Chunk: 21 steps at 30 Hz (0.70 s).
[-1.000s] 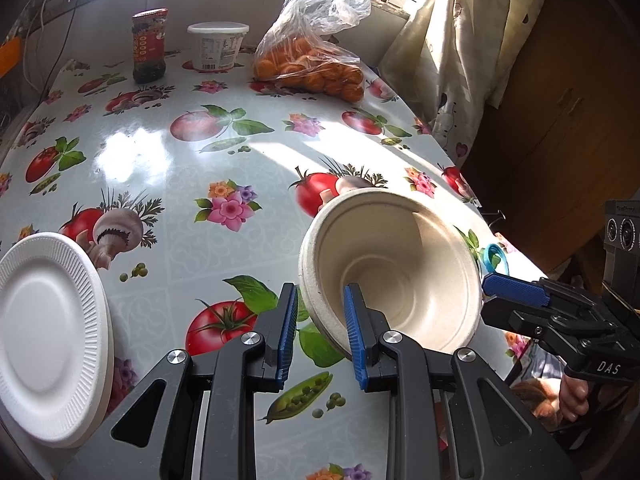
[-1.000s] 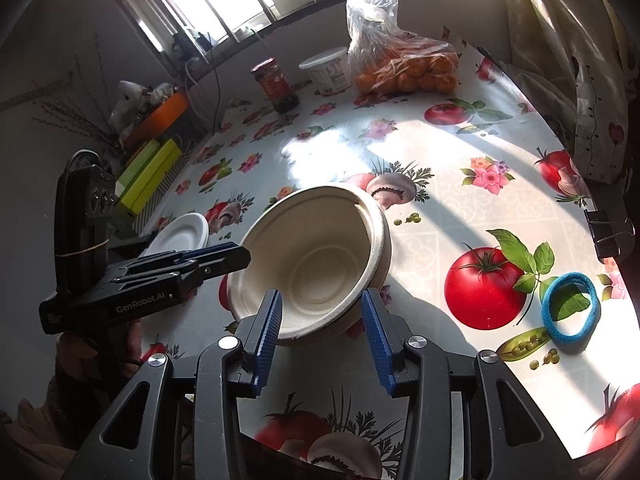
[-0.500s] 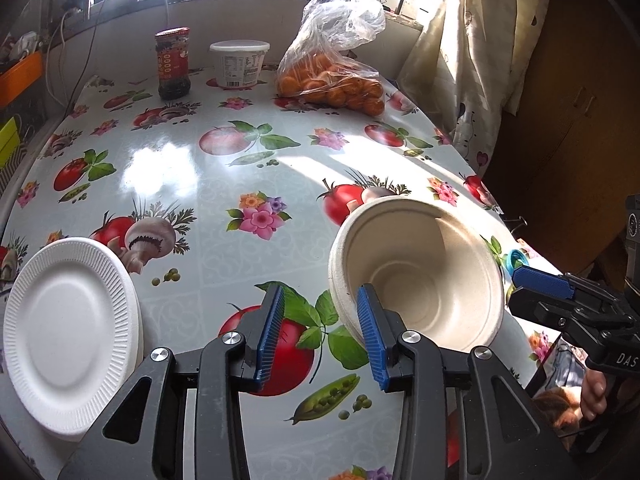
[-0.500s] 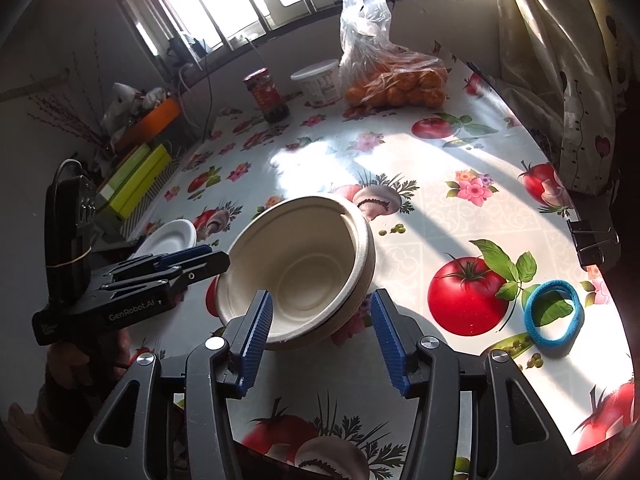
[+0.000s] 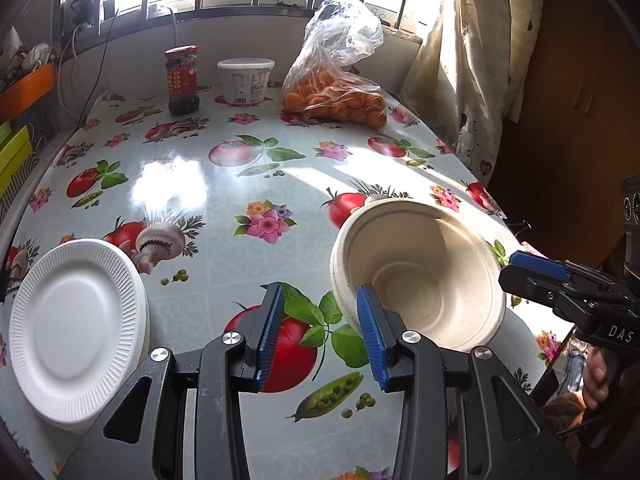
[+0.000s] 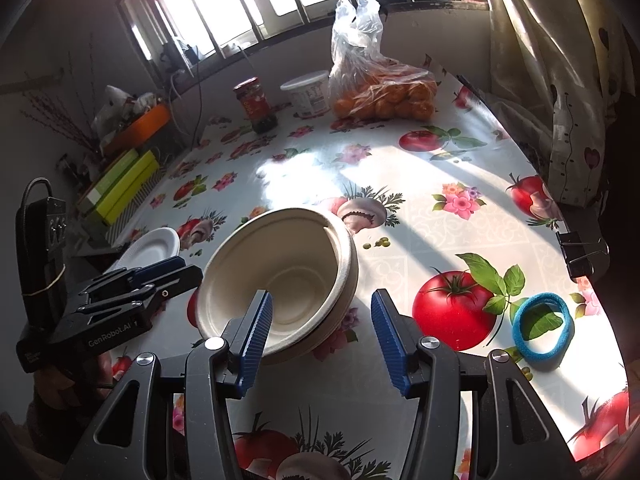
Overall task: Organize plates and bowls
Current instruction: 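Carry the bowl stack with both grippers toward the white plate stack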
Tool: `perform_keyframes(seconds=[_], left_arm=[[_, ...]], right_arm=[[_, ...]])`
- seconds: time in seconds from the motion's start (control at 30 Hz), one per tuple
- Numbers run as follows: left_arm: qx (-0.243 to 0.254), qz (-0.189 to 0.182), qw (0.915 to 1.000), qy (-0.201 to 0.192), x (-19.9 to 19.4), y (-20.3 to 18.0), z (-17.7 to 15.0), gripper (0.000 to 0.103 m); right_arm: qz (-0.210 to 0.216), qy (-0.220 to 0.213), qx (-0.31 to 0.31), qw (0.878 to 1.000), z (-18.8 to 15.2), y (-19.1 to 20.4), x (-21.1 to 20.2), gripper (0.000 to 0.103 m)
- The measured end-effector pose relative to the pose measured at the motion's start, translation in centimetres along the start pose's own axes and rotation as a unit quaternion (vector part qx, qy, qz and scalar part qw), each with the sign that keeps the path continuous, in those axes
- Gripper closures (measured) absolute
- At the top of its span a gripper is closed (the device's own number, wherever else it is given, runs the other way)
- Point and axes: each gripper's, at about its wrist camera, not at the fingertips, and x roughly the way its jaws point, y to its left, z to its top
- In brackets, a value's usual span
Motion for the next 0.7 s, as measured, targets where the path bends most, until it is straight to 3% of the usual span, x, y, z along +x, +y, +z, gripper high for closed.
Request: perform_keyframes(seconds=[0.23,0.7], left_arm=[[-0.015,-0.024,0.9996,-0.004,-0.1,-0.1,0.1,0.064],[-0.032,-0.049,0.9979,0.027,1.8,-0.3,0.5,0.064]], right_arm=[[0.007,0.000,0.004,1.000,0.2,-0.6,0.5,0.051],[0.026,0.016,0.003,1.000,0.4,-0.8,2.0,0.051]])
